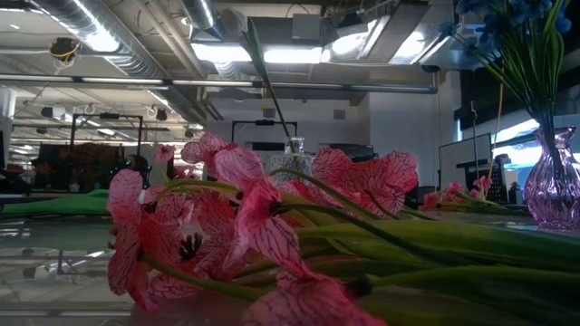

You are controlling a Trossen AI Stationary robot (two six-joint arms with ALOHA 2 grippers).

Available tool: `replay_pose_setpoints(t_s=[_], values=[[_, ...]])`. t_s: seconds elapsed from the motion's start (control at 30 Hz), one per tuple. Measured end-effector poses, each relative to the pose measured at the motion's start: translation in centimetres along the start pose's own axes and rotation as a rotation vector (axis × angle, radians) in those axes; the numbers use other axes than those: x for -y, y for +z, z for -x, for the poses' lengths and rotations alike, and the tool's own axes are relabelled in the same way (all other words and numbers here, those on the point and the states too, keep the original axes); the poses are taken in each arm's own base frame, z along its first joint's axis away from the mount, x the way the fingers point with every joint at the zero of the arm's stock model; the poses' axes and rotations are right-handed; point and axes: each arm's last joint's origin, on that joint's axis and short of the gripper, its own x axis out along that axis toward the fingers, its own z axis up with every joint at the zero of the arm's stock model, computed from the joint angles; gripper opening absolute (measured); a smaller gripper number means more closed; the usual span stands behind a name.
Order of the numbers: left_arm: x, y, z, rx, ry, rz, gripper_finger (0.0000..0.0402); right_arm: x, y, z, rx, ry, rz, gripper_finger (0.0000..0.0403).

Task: Sort flowers into vase by color
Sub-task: Put the blue flower into the purple vase

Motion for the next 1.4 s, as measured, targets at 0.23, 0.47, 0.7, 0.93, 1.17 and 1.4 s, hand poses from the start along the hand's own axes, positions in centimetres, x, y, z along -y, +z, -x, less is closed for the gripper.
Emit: replay_pose_setpoints(t_s=[0.23, 0.47, 0.7, 0.93, 1.17, 1.4], values=[[0.9, 0.4, 0.4, 0.022, 0.008, -0.029, 0.013, 3.1, 2.8, 6.1, -0.077, 0.086, -0.251, 0.0019], [-0.2, 0.1, 0.0, 0.002, 0.062, 0.018, 0.013, 4.8, 0.7, 10.3, -0.407, 0.306, -0.245, 0.0017], [-1.4, -0.4, -0.5, -0.03, 0.094, 0.078, 0.013, 4.5, -0.9, 11.3, -0.516, 0.291, -0.021, 0.001], [-1.7, -0.8, -0.6, -0.06, 0.101, 0.125, 0.013, 3.8, -1.1, 11.8, -0.476, 0.236, 0.084, 0.0014], [-1.0, -0.7, -0.3, -0.058, 0.079, 0.124, 0.013, 1.9, -0.8, 13.3, -0.445, 0.346, 0.084, 0.001], [-0.9, -0.7, -0.3, -0.055, 0.077, 0.126, 0.013, 1.7, -0.6, 15.4, -0.373, 0.313, 0.084, 0.0012]])
